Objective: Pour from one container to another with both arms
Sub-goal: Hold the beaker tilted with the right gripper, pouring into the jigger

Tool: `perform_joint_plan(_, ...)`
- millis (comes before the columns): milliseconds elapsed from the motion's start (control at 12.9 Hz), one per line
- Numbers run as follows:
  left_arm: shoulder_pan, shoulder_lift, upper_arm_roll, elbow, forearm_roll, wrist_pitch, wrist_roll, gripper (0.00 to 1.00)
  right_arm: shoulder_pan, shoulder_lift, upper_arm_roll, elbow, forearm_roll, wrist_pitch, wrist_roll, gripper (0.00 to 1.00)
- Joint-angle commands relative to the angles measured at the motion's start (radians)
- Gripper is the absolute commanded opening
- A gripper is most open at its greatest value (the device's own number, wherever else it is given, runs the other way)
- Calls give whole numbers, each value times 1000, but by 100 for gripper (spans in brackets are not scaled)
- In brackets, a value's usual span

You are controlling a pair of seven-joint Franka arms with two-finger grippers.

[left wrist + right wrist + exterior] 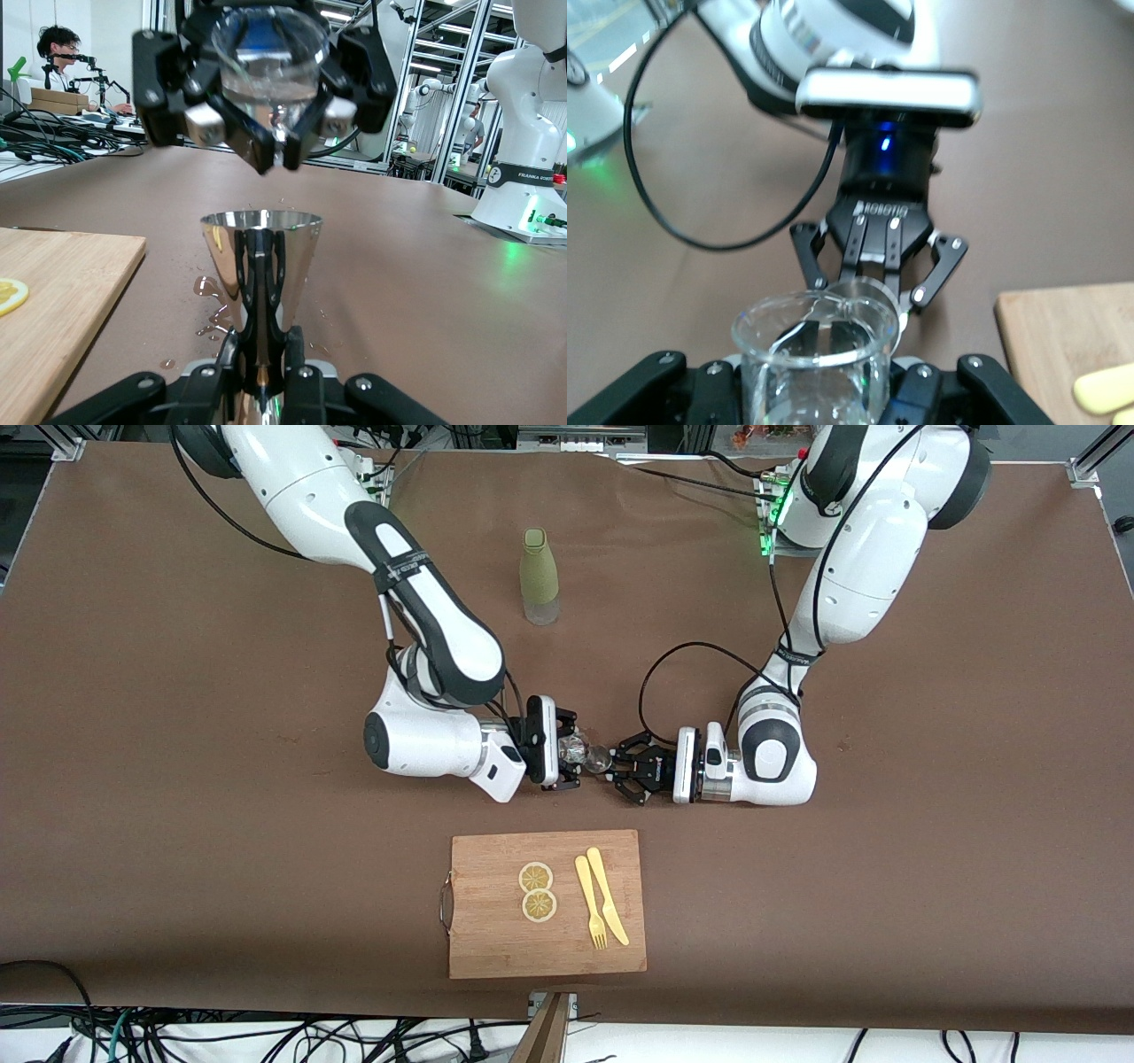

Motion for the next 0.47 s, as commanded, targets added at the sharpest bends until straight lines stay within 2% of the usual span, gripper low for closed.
perform_joint_plan(0, -5, 5, -2, 21, -20, 13, 25, 0, -5, -6, 2, -8, 130, -17, -122, 0)
perform_joint_plan(155, 13, 2, 4, 13, -20, 5, 65, 0, -14, -17, 1, -22, 167, -29, -164, 0)
perform_joint_plan(388, 79, 1, 12, 4, -15, -84, 102, 0, -82, -26, -1, -23, 167, -144, -204, 0)
